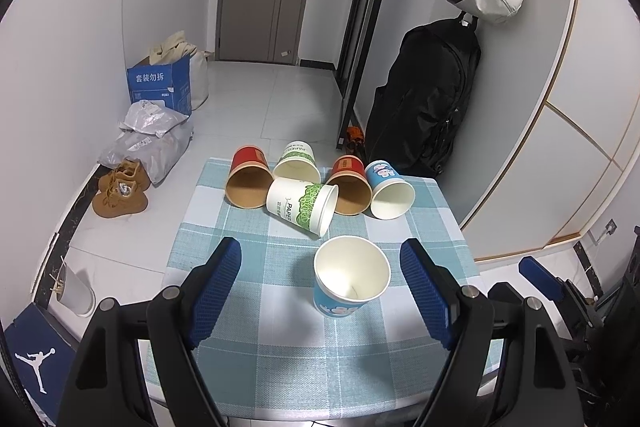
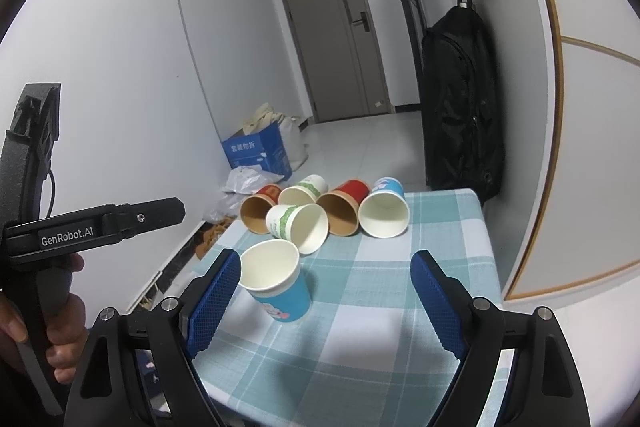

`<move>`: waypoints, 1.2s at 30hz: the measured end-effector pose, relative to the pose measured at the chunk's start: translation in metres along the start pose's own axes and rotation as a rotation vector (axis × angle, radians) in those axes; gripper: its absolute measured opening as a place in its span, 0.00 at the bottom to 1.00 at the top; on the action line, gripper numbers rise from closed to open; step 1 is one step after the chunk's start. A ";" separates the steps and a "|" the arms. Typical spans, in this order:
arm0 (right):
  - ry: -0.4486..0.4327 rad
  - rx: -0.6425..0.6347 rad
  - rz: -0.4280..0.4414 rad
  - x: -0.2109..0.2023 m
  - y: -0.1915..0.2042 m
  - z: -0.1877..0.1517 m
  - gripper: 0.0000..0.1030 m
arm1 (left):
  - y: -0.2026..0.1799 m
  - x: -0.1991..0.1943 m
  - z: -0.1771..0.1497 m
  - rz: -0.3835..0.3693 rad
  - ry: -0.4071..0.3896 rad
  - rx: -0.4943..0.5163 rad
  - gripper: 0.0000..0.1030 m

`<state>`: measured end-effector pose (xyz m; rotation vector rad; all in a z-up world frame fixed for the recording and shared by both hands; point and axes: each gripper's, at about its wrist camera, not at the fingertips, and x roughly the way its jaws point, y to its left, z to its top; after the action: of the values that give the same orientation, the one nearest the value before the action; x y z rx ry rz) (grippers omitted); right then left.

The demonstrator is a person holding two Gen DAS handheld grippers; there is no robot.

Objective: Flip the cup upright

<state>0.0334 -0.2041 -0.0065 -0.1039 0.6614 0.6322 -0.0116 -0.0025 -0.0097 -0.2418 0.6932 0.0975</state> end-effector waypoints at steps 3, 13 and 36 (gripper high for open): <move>-0.005 0.001 -0.003 -0.001 0.000 0.001 0.85 | 0.001 0.000 0.000 0.000 0.003 0.000 0.76; -0.013 0.003 -0.007 -0.001 -0.001 0.001 0.85 | 0.001 0.002 0.001 0.005 0.003 -0.004 0.76; -0.005 0.012 -0.008 0.000 -0.002 0.001 0.85 | 0.002 0.000 0.001 0.004 0.000 -0.003 0.76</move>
<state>0.0349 -0.2054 -0.0052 -0.0942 0.6591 0.6204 -0.0108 -0.0002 -0.0093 -0.2432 0.6936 0.1028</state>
